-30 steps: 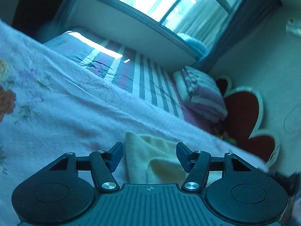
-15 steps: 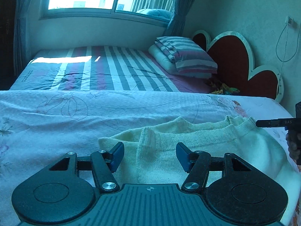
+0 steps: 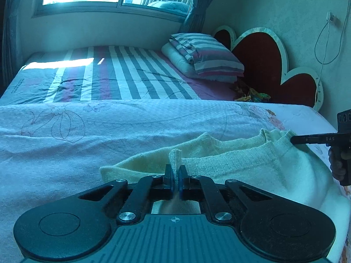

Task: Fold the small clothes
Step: 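Carry the held hem with both tools over the strip and lay it down, then open both tools and smooth the folded sweater flat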

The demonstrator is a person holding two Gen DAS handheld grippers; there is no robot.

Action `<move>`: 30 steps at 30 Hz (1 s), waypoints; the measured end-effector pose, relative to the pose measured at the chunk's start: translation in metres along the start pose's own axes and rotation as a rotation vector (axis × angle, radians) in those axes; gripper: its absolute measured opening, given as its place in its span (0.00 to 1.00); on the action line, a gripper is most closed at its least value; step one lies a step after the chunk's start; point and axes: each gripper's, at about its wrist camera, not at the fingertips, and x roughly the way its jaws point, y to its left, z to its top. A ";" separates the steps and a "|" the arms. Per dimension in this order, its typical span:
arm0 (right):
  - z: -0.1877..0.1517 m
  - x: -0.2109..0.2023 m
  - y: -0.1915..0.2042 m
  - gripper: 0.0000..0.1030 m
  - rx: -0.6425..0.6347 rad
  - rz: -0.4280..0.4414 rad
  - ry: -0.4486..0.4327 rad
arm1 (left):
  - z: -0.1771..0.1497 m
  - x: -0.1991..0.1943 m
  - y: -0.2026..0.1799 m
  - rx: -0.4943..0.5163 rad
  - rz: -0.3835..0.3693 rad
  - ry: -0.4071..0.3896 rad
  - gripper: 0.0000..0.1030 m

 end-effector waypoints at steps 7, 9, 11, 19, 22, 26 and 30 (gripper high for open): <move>0.006 -0.019 0.012 0.05 -0.036 -0.005 -0.085 | 0.008 -0.025 -0.002 -0.012 -0.027 -0.106 0.03; 0.010 -0.021 0.012 0.05 -0.040 -0.004 -0.093 | 0.014 -0.028 -0.001 -0.006 -0.028 -0.113 0.03; 0.014 -0.022 0.012 0.05 -0.039 -0.008 -0.100 | 0.018 -0.028 -0.001 -0.002 -0.021 -0.121 0.03; 0.018 -0.010 -0.002 0.05 -0.003 -0.027 -0.105 | 0.020 -0.011 0.011 -0.056 0.002 -0.110 0.03; 0.014 0.007 -0.012 0.05 0.034 -0.058 -0.053 | 0.010 0.014 0.019 -0.088 0.068 -0.018 0.04; 0.008 0.013 -0.007 0.15 0.034 -0.140 -0.022 | 0.001 0.013 0.013 -0.091 0.142 -0.031 0.20; 0.010 -0.015 0.024 0.27 -0.080 -0.265 -0.076 | -0.001 -0.028 -0.012 -0.030 0.259 -0.123 0.71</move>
